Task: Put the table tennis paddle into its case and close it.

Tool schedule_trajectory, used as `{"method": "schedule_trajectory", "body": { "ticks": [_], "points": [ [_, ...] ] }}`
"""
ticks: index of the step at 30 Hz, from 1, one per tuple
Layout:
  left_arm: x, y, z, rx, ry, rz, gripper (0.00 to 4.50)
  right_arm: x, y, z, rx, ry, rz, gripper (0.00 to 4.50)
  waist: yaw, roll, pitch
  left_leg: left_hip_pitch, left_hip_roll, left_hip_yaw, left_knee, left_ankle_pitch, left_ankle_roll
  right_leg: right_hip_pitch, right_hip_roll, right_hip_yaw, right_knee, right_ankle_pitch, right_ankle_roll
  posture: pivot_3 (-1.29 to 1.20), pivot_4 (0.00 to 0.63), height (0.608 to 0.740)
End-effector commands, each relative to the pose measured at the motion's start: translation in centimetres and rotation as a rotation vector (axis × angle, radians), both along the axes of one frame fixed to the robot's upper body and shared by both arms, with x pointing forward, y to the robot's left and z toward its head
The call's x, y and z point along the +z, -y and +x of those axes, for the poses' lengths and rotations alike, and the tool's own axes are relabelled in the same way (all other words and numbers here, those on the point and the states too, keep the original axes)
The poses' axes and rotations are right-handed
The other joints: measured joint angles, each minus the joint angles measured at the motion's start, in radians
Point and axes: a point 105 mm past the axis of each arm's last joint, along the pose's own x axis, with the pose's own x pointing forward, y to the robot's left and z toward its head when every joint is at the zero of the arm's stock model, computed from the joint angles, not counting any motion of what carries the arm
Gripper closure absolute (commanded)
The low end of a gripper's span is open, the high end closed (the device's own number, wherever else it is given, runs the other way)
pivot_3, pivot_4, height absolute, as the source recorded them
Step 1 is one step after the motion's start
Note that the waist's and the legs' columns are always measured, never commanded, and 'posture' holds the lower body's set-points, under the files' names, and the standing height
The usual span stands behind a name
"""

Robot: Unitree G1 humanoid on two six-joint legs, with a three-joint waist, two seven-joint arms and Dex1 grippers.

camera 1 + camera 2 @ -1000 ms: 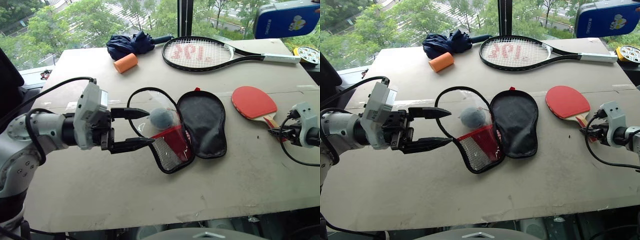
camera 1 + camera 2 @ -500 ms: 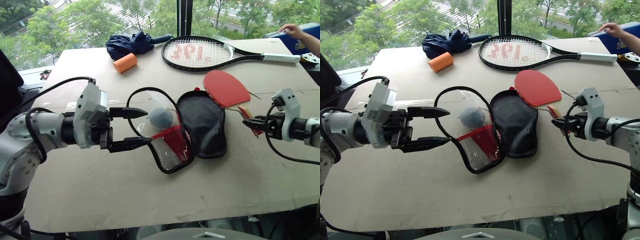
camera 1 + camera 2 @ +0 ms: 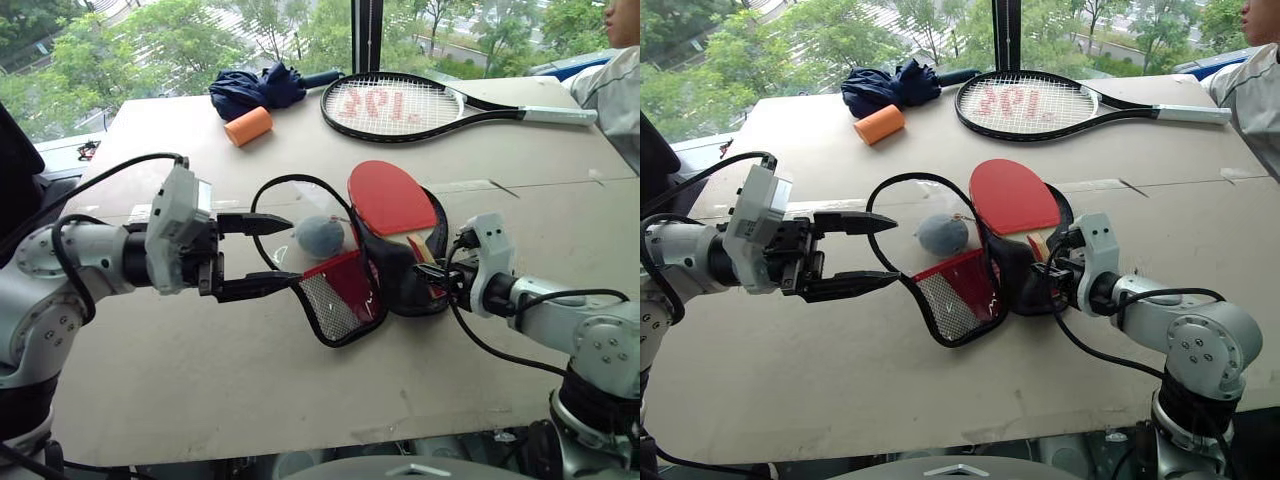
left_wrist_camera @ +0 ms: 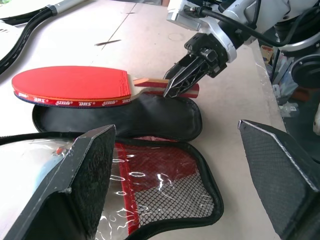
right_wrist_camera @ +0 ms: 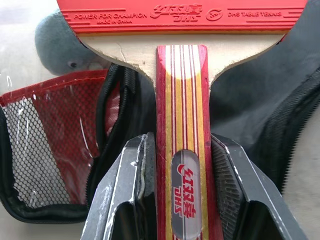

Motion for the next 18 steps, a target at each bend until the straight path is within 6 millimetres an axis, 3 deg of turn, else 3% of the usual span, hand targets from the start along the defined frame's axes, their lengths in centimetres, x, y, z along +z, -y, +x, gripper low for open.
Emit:
{"method": "schedule_trajectory", "body": {
  "ticks": [1,18],
  "points": [
    [0.7,0.0,0.0,-0.007,0.047,0.004,0.51,0.4,-0.1,0.1,-0.053,0.023,-0.021,3.59,-0.003,0.000,0.000,0.000,0.000,0.000,0.000,0.000,0.000,0.000,0.000,0.000,0.000,0.000,0.000,0.00,0.150,0.740],
    [0.6,-0.2,0.0,-0.003,0.047,0.011,0.51,-1.2,-0.6,-0.4,-0.032,-0.046,-0.103,3.59,-0.017,0.000,0.000,0.000,0.000,0.001,0.000,0.000,0.000,-0.002,0.000,-0.001,0.001,0.000,0.000,0.00,0.150,0.740]
  ]
}}
